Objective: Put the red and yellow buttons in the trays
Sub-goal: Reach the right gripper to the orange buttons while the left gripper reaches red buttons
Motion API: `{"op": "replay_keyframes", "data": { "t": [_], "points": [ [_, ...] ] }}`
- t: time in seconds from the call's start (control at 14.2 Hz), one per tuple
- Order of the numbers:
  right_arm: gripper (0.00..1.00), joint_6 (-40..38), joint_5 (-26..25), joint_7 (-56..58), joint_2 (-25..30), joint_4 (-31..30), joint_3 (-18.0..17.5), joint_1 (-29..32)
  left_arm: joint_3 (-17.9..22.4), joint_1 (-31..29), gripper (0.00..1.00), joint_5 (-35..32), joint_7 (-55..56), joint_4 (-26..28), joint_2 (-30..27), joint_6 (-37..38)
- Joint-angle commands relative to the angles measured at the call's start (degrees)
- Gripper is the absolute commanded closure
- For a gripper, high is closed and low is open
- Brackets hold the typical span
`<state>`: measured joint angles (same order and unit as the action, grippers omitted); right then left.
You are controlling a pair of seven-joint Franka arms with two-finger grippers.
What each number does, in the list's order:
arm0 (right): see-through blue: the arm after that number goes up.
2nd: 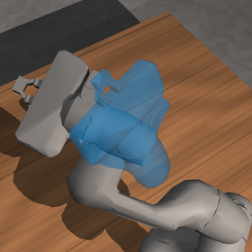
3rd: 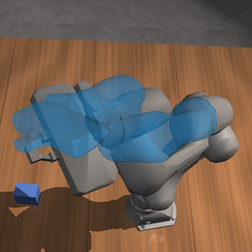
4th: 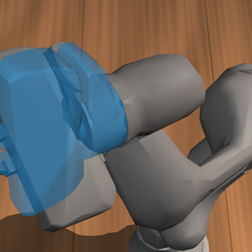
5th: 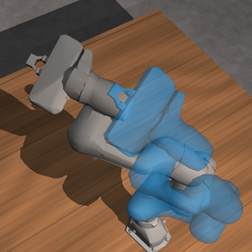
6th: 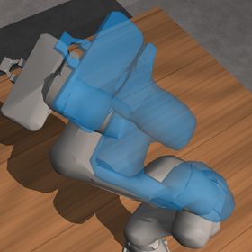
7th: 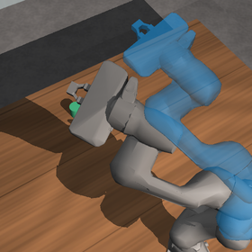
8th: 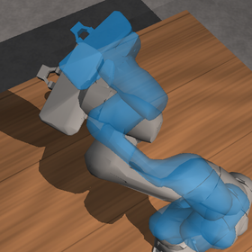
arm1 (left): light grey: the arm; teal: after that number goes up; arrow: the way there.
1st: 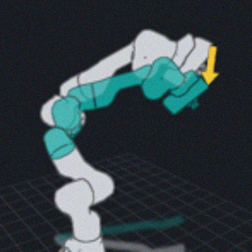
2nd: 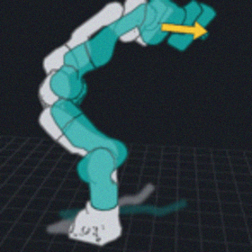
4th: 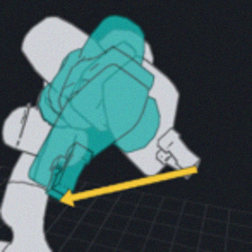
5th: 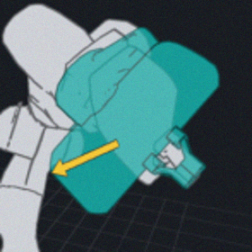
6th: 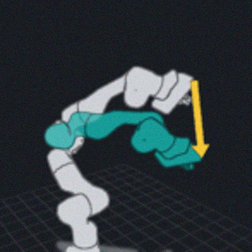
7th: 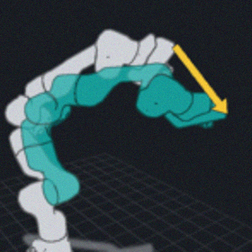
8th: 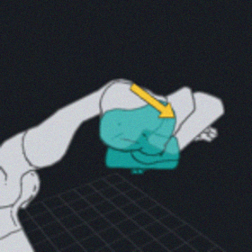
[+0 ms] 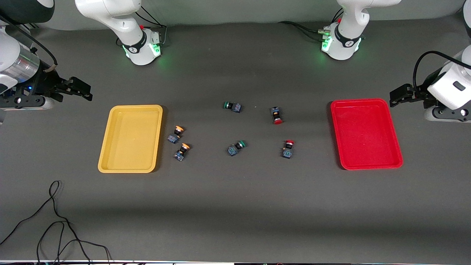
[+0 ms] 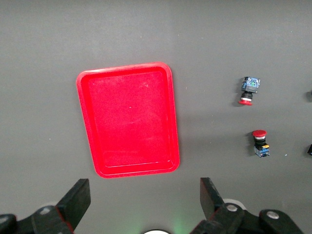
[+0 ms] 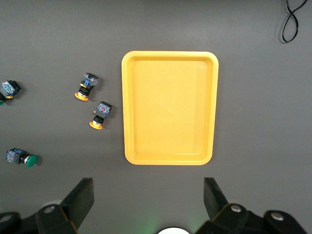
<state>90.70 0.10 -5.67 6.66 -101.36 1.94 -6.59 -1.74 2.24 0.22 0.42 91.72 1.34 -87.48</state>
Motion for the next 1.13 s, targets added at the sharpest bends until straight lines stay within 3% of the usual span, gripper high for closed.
{"op": "replay_keyframes", "data": {
  "t": [0.0,0.28,0.49,0.71,0.78,0.99,1.06],
  "points": [
    [0.00,0.09,-0.81,0.58,-0.16,0.20,-0.27,0.18,0.51,0.66,0.00,-0.04,-0.94,1.44,-1.78,-0.06],
    [0.00,0.44,-0.37,-0.48,-1.91,-0.15,-0.71,-0.09,0.59,0.48,0.00,-0.13,-4.02,1.44,-1.78,1.43],
    [0.00,3.59,-0.28,-6.52,-5.16,-2.25,-4.64,-0.09,0.59,0.48,0.00,-0.13,-4.20,1.36,-1.34,1.96],
    [0.00,18.75,-0.19,-12.33,-5.70,-14.35,-8.52,-0.09,0.59,0.66,0.00,-0.13,-3.06,2.23,-0.90,1.87],
    [0.00,24.29,0.68,-14.70,-6.65,-18.13,-9.23,-0.17,0.51,0.92,0.00,-0.04,-2.62,4.41,-1.42,0.74],
    [0.00,35.65,1.39,-18.93,-11.57,-24.40,-12.39,-0.18,-2.12,2.41,0.00,0.66,3.34,20.47,-8.17,-12.68],
    [0.00,38.55,1.39,-19.90,-13.50,-25.72,-13.10,-0.18,-3.17,3.81,0.00,0.75,5.28,22.08,-8.19,-13.67]
  ]
}}
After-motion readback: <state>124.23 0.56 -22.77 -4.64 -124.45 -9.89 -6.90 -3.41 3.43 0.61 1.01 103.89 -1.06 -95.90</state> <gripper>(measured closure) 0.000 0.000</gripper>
